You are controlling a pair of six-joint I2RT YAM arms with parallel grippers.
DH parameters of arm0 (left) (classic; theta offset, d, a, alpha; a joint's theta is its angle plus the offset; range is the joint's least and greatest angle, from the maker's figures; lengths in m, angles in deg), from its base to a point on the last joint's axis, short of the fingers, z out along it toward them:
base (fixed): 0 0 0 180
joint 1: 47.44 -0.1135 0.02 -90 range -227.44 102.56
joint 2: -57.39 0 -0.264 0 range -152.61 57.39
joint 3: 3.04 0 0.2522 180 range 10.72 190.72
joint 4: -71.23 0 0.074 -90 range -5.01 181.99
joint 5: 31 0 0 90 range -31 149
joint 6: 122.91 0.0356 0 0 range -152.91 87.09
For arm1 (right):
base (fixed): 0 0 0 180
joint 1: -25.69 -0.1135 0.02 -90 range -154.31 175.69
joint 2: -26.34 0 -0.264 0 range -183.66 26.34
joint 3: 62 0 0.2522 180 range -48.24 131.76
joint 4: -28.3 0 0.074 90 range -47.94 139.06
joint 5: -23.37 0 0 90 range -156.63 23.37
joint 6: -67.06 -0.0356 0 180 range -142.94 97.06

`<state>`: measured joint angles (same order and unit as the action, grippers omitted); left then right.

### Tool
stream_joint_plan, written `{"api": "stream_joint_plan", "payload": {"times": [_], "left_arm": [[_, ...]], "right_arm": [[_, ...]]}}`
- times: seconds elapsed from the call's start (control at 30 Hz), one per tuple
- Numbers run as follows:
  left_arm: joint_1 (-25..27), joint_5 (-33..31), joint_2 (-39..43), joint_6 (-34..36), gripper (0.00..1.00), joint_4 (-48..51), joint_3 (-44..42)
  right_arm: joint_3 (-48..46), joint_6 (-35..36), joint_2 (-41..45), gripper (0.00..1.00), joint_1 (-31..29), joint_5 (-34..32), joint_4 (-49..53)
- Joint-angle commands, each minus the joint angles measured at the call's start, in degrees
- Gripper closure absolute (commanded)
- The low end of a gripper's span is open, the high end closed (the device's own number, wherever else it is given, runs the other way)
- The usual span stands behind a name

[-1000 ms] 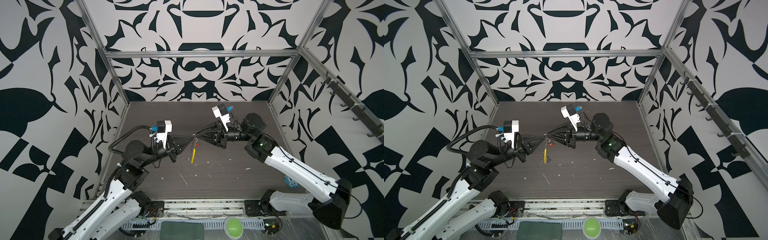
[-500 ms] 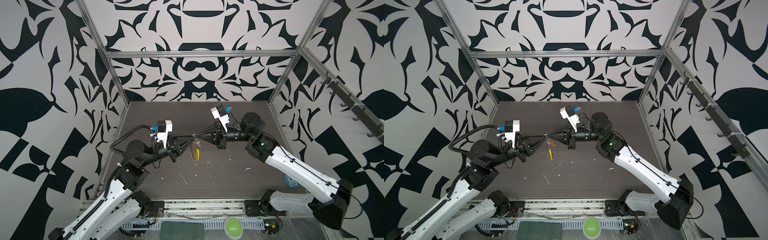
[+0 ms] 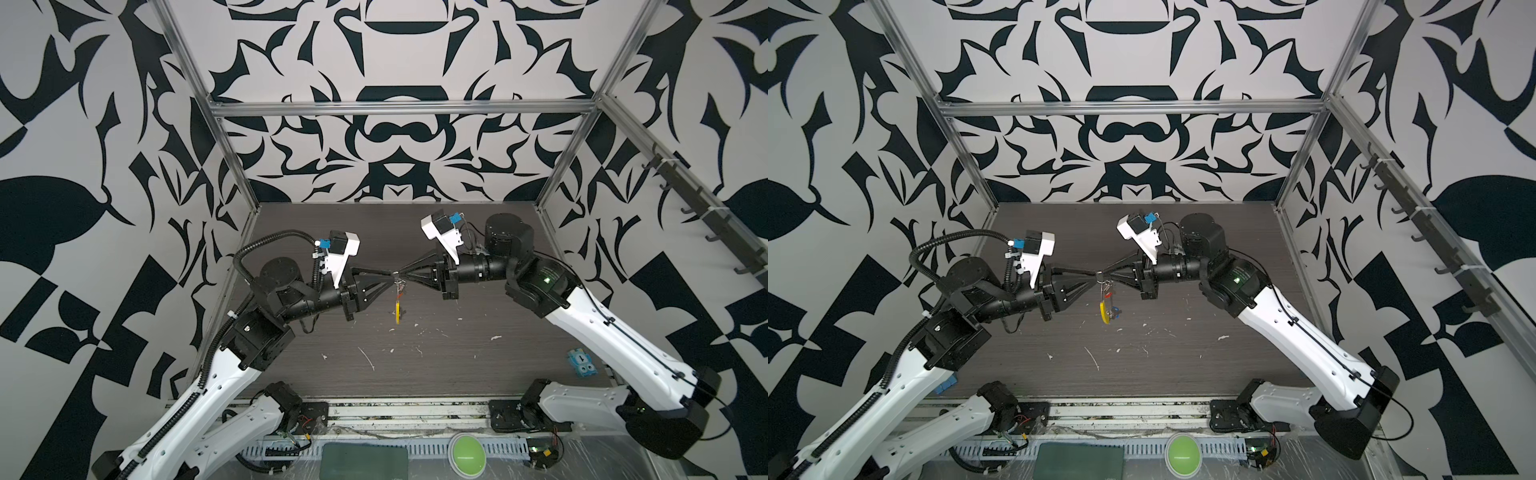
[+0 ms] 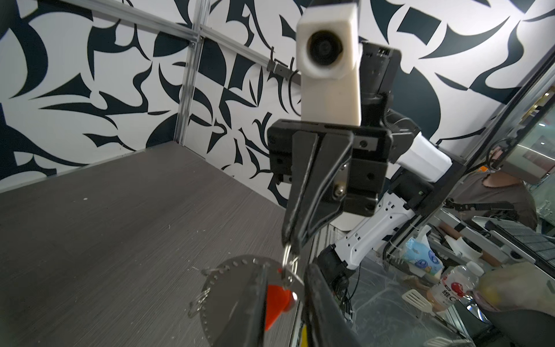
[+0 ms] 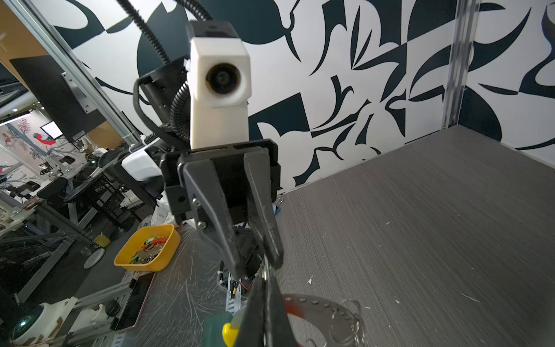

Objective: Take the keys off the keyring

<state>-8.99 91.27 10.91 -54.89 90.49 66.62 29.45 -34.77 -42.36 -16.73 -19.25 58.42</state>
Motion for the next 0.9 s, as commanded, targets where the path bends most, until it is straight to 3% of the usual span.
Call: {"api": "stream_joint_plan", "payload": {"times": [0.0,0.4,0.87], "left_arm": [[-0.5,3.3,-0.9,2.1,0.77,6.3,2.9],[-1.4,11.7,-4.5,3.1,0.79,10.9,7.4],[-1.5,14.8,-7.1,1.9,0.95,9.6,7.6]], "right_arm": [[4.2,4.6,0.0,1.0,-0.2,-0.1,5.5],[7.6,8.0,-1.4,1.0,-0.2,0.7,12.1],[7.2,7.7,-1.7,1.0,-0.3,0.4,11.4]]}}
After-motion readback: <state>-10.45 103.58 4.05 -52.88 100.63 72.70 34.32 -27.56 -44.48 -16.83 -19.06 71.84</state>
